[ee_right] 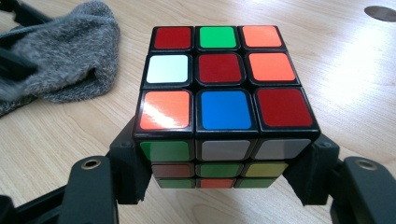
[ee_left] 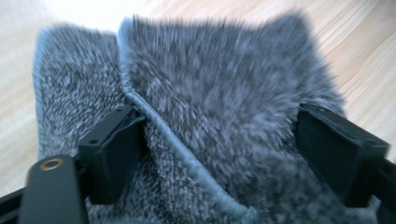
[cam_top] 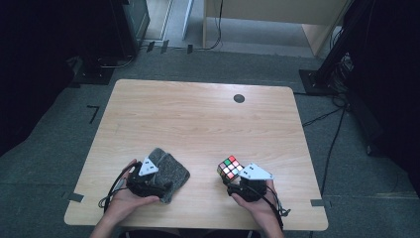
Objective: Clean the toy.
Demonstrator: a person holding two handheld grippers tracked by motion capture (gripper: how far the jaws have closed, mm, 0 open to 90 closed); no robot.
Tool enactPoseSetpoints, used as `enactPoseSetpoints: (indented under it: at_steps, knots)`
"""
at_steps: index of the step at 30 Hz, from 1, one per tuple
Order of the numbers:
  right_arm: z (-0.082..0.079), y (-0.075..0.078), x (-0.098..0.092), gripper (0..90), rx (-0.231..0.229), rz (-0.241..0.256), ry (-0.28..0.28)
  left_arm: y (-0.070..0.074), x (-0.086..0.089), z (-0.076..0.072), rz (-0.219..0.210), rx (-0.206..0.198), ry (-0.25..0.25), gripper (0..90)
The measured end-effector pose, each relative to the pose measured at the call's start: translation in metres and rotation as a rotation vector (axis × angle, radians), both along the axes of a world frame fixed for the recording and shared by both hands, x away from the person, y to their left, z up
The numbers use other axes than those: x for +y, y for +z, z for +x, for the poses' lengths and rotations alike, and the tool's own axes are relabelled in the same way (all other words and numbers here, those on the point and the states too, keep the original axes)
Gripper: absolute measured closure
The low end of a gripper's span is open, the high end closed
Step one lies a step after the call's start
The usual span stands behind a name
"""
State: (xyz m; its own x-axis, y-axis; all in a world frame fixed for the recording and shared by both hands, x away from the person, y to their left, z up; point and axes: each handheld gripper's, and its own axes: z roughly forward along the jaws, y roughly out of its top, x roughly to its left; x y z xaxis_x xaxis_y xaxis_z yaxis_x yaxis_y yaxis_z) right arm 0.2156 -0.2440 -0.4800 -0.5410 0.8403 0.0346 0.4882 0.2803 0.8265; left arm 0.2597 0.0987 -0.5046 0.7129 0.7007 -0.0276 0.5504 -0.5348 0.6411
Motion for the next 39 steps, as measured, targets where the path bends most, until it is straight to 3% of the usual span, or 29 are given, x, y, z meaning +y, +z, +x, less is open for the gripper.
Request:
enactPoseSetpoints:
  at_steps: [4,5,6,7,8,9,14,15,16,19,23,27,29,32,34,39]
  knots:
    - [0.0,0.0,0.001,34.2,0.001,0.001,0.003,0.0,0.001,0.0,-0.017,-0.008,0.013,27.6]
    - [-0.001,-0.001,0.002,34.2,0.002,0.0,0.005,0.001,0.002,-0.001,-0.02,-0.014,0.008,34.0]
    - [-0.001,-0.001,0.003,34.2,0.002,-0.005,0.012,0.001,0.002,-0.001,-0.022,-0.018,-0.002,46.5]
    - [-0.001,-0.001,0.003,34.2,0.002,-0.005,0.012,0.001,0.002,-0.002,-0.028,-0.024,-0.011,46.5]
    - [-0.001,-0.003,0.005,34.2,0.005,-0.008,0.018,0.001,0.003,-0.002,-0.03,-0.029,-0.016,59.9]
    - [-0.001,-0.003,0.006,34.2,0.006,-0.011,0.022,0.002,0.002,-0.002,-0.029,-0.034,-0.021,64.4]
    - [-0.004,-0.004,0.014,34.2,0.001,-0.02,0.049,0.007,-0.001,-0.005,-0.052,-0.076,-0.037,72.7]
    - [-0.005,-0.003,0.015,34.2,0.002,-0.016,0.054,0.013,-0.003,-0.007,-0.105,-0.092,-0.058,72.9]
    - [-0.005,-0.003,0.015,34.2,0.002,-0.016,0.054,0.013,-0.003,-0.007,-0.105,-0.092,-0.058,73.0]
    - [-0.008,-0.002,0.026,34.2,0.005,0.006,0.093,0.026,-0.008,-0.013,-0.2,-0.112,-0.085,73.1]
    - [-0.011,-0.003,0.041,34.2,0.005,-0.01,0.139,0.049,-0.025,-0.025,-0.368,-0.075,-0.17,73.1]
    - [-0.013,-0.004,0.051,34.2,0.004,-0.03,0.171,0.058,-0.038,-0.035,-0.394,-0.082,-0.213,72.7]
    - [-0.017,-0.004,0.06,34.3,0.009,-0.036,0.197,0.06,-0.049,-0.04,-0.368,-0.089,-0.225,69.3]
    - [-0.018,-0.003,0.066,34.3,0.004,-0.051,0.202,0.062,-0.065,-0.05,-0.271,-0.153,-0.162,63.4]
    - [-0.018,-0.005,0.069,34.3,0.008,-0.066,0.19,0.063,-0.07,-0.05,-0.23,-0.164,-0.107,51.5]
    - [-0.019,-0.004,0.071,34.4,-0.004,-0.055,0.187,0.065,-0.066,-0.047,-0.248,-0.154,-0.056,37.9]
